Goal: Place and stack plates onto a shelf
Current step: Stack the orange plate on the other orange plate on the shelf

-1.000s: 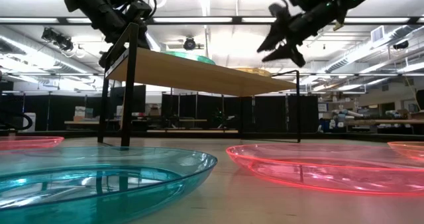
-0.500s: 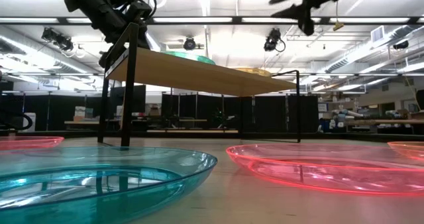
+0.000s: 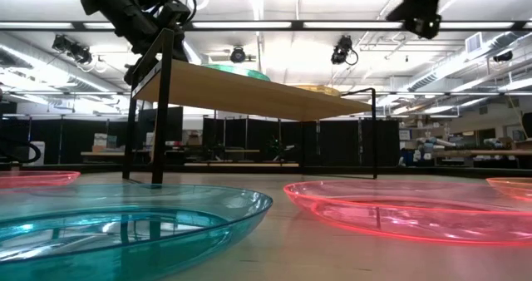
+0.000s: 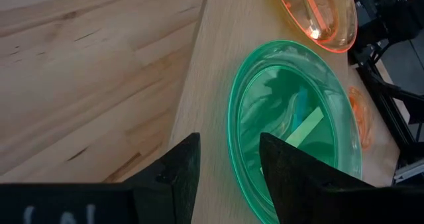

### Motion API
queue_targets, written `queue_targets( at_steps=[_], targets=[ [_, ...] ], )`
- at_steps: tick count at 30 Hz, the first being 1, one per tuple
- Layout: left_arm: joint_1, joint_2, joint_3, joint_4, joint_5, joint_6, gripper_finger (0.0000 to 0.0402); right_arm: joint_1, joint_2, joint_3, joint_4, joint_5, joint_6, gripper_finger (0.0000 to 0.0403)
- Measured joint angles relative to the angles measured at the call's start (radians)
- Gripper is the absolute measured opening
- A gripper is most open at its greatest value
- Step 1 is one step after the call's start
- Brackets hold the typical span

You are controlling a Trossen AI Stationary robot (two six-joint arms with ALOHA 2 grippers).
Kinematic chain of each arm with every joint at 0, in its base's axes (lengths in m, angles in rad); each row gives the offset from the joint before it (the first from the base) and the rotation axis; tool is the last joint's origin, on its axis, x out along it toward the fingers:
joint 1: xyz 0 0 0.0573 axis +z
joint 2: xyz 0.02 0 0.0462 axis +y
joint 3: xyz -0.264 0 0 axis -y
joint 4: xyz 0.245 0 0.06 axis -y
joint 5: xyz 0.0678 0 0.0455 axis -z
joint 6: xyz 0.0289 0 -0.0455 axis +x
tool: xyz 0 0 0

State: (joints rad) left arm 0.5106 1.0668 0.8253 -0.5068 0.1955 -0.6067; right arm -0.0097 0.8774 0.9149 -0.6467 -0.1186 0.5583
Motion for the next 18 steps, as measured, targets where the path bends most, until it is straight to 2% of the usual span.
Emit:
queue_targets(
  at_steps=[11, 18],
  targets=[
    [-0.071, 0.0, 0.0, 0.0, 0.0, -0.002, 0.0163, 0.287, 0.051, 0.0, -0.071, 0.178, 0.057, 0.0163],
    [-0.111, 0.0, 0.0, 0.03, -0.005, -0.002, 0.0162, 0.414, 0.111, -0.001, -0.105, 0.271, 0.108, 0.0162]
  ],
)
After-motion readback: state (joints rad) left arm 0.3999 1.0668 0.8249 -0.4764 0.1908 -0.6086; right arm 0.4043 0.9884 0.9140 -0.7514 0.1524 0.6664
